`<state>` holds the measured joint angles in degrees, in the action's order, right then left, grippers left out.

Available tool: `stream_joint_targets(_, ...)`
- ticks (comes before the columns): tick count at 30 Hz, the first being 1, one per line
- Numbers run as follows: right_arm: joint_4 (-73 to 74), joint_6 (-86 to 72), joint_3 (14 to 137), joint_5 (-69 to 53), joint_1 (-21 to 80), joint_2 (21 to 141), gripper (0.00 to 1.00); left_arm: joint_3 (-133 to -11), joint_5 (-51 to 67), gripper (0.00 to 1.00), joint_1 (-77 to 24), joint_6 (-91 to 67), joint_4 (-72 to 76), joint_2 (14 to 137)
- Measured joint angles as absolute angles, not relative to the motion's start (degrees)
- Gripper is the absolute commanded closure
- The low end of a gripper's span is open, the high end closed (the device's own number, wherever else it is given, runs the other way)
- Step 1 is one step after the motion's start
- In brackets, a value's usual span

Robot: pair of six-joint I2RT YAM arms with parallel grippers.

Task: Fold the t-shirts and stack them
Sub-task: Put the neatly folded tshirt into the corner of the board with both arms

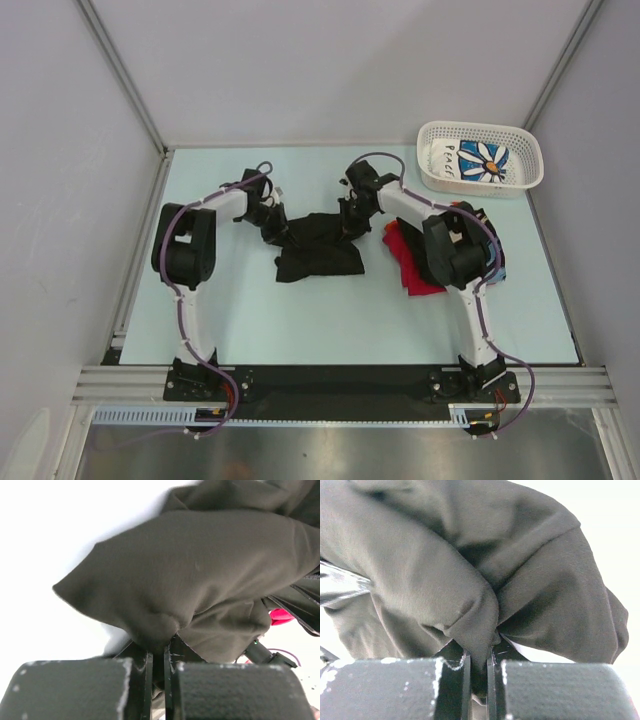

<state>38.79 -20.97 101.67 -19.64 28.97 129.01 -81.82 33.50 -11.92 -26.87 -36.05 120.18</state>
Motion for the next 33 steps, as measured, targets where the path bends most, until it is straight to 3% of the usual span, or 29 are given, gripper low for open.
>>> stream_joint_targets(15, 43.7, -18.3, 98.7, -9.3, 25.4, 104.8, 1.0, -82.0, 30.1, 1.0, -20.8, -30.7, -31.2, 99.6)
stream_joint_targets(21, 46.2, -17.7, 95.8, -7.2, 21.1, 101.4, 1.0, -89.8, 30.2, 1.0, -27.7, -32.7, -32.8, 103.7)
stream_joint_targets(30, 46.9, -15.9, 94.5, -6.2, 10.2, 98.1, 1.0, -121.6, 31.5, 1.0, -33.9, -34.6, -38.9, 121.0)
stream_joint_targets(33, 47.0, -15.3, 94.5, -6.6, 7.7, 96.0, 1.0, -125.7, 31.7, 1.0, -35.1, -34.9, -40.5, 122.7)
